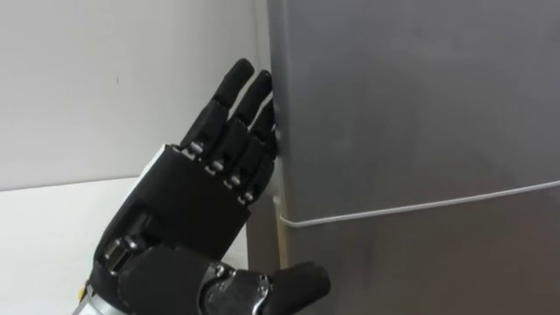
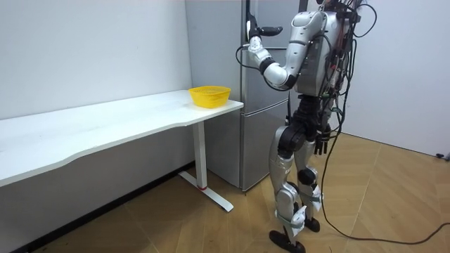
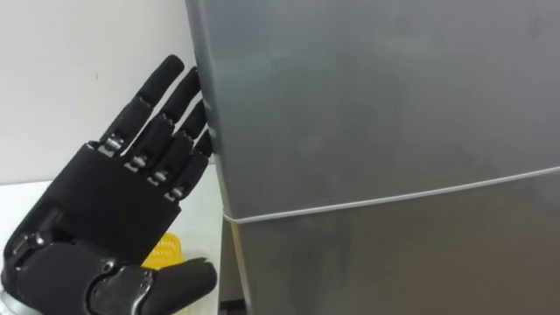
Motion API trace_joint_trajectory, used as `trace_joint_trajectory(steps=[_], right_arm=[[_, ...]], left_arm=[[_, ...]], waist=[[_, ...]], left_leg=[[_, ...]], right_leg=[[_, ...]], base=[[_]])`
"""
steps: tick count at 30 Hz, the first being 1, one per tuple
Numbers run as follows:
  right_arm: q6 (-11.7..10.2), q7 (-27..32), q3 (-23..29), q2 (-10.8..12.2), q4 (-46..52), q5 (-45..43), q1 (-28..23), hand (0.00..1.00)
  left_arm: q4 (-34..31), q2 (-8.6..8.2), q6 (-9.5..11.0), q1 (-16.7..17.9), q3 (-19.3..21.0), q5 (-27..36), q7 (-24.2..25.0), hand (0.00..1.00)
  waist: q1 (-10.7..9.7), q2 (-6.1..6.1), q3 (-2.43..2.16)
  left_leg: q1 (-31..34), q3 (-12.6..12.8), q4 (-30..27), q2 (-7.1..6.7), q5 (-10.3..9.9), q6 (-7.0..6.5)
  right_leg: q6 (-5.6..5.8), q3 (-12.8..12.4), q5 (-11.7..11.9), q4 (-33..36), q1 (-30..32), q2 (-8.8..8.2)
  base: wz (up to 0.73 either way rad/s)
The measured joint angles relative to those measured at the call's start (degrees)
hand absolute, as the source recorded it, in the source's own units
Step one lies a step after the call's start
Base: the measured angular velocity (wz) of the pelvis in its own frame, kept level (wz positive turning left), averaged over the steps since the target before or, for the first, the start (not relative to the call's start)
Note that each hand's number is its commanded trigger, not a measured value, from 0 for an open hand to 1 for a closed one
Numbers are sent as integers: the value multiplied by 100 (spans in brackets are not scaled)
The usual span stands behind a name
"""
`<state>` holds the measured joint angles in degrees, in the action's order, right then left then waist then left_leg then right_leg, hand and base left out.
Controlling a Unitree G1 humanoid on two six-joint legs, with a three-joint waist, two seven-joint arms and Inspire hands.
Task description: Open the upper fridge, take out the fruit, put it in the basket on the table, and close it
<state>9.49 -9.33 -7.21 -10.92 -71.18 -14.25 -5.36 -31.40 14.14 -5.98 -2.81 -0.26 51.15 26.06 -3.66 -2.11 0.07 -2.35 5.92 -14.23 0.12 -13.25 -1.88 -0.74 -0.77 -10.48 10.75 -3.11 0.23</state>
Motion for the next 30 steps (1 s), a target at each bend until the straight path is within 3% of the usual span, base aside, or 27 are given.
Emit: trace_joint_trajectory(steps=[8, 15, 19, 23, 28, 30], right_arm=[[3, -2, -245, -50, 1, -5, 88, 0], [-17, -12, -509, -56, -13, -194, 154, 0], [-40, -11, -511, -56, -14, -234, 199, 0], [-68, 4, -509, -59, -41, -226, 195, 0], [-65, 0, -512, -60, -46, -163, 195, 0], [-69, -6, -513, -60, -47, -163, 199, 0]], left_arm=[[2, -54, 20, 6, -367, 311, 125, 0], [3, -60, 250, 14, -738, 301, 125, 0], [3, -54, 356, 14, -913, 298, 129, 14], [99, -4, 372, 14, -914, 329, 167, 0], [134, 152, 390, 13, -974, 561, 606, 0], [127, 139, 421, 9, -1018, 569, 670, 0]], waist=[[99, -1, 2], [117, -6, 4], [114, -23, 11], [116, -59, 23], [110, -92, 31], [107, -116, 30]], left_leg=[[102, -63, -65, -2, -31, -45], [115, -80, -68, -49, -57, -95], [114, -110, -80, -70, -82, -139], [90, -94, -112, -82, -109, -183], [68, -4, -113, -88, -136, -228], [67, 8, -113, -91, -148, -247]], right_leg=[[18, 85, -1, 2, 19, -11], [76, 25, 21, 1, 10, -45], [115, -78, 46, 26, 11, -49], [117, -127, 46, 97, 8, -58], [147, -235, 65, 97, 3, -68], [161, -234, 73, 98, 10, -75]], base=[[11], [3], [1], [3], [-6], [-8]])
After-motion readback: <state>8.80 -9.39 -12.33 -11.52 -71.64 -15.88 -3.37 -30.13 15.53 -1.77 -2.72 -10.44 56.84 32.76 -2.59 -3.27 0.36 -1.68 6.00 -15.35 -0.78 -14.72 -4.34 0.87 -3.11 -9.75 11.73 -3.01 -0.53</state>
